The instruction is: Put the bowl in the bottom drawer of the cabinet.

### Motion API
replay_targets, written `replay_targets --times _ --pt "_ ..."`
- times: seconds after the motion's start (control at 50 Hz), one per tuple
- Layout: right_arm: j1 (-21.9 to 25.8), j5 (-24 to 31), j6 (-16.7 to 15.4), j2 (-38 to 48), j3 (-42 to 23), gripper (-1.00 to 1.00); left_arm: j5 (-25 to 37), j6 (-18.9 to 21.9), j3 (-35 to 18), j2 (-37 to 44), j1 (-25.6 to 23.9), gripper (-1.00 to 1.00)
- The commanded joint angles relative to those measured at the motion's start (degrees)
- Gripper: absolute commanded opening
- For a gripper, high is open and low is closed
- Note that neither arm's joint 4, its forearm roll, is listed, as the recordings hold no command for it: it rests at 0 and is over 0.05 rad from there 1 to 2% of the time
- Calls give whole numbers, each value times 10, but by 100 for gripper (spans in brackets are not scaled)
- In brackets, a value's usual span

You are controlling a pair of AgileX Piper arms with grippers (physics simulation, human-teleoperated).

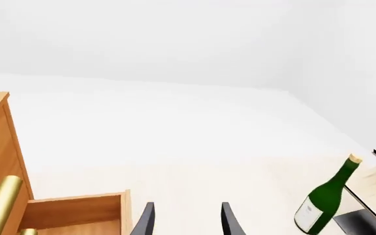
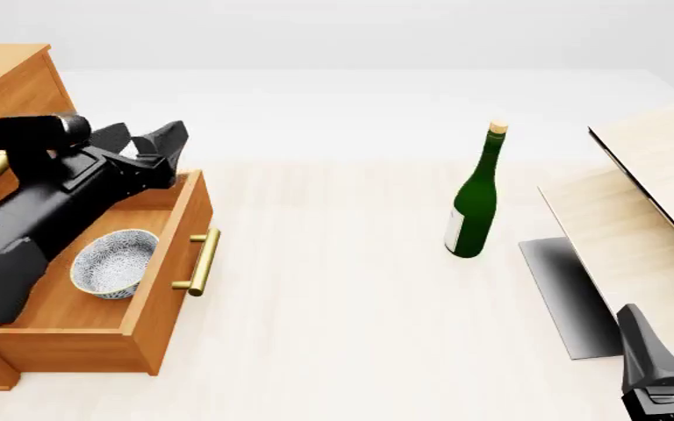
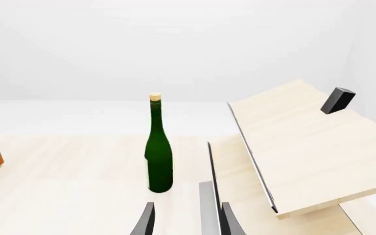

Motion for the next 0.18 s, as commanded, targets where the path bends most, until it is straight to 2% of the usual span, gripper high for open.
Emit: replay_targets --times 0.02,0.18 --pt "0 0 0 0 0 100 -29 20 38 -77 -40 100" --pt "0 0 0 0 0 100 2 30 56 -159 -46 100"
